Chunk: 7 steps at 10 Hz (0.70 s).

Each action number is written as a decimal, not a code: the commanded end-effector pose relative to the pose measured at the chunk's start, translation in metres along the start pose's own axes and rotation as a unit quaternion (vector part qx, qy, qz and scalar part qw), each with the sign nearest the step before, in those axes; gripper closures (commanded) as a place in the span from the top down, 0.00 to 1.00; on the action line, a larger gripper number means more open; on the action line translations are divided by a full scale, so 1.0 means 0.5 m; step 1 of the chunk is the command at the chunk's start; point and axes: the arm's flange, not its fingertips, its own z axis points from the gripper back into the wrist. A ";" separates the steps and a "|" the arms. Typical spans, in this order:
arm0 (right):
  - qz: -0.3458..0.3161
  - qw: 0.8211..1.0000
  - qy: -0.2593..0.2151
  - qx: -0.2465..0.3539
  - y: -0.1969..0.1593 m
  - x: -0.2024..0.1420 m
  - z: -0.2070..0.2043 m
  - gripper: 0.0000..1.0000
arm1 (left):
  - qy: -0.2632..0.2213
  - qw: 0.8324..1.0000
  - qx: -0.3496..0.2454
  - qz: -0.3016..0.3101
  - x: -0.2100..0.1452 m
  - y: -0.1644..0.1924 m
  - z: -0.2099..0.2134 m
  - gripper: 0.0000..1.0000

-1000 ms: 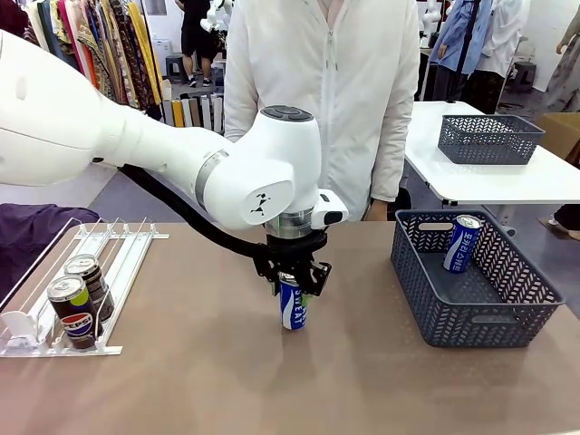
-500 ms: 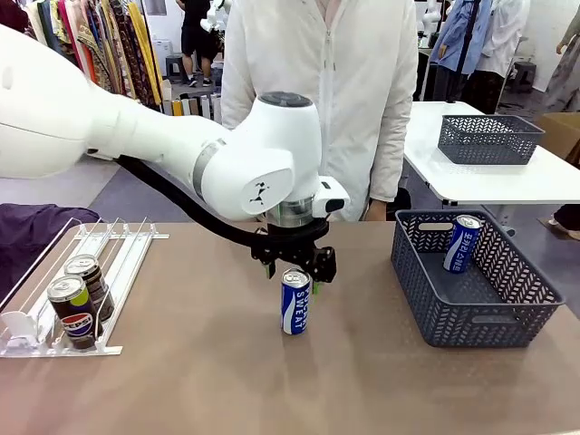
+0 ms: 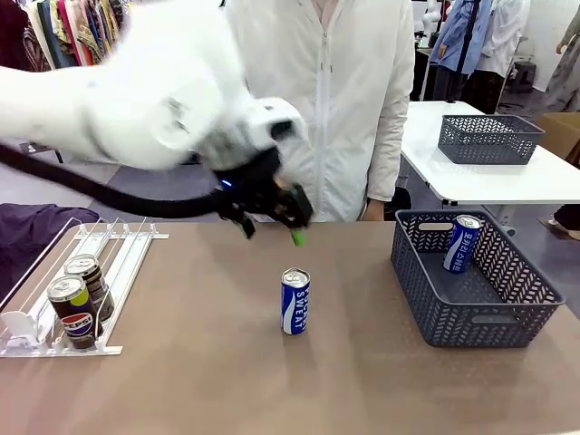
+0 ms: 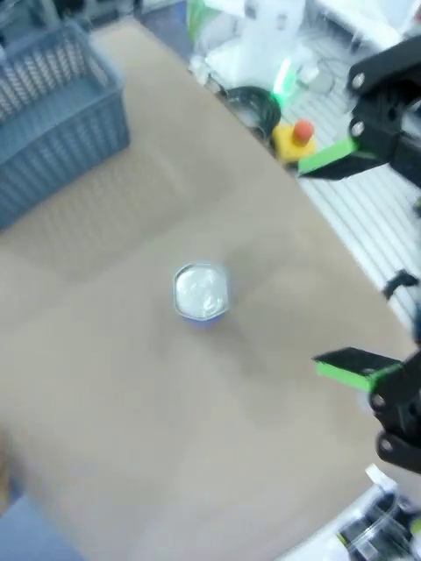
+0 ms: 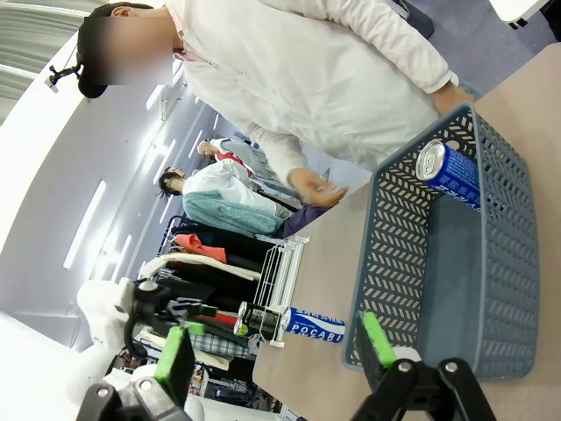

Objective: Retrieve and store the cans from the dispenser.
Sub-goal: Pick up the last remaining can from one row of the Automatic Can Dispenser and place it in the middle of the table.

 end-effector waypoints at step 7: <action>-0.001 1.000 -0.006 0.007 0.007 0.006 0.001 1.00 | -0.168 0.913 -0.296 0.226 -0.401 0.661 0.304 1.00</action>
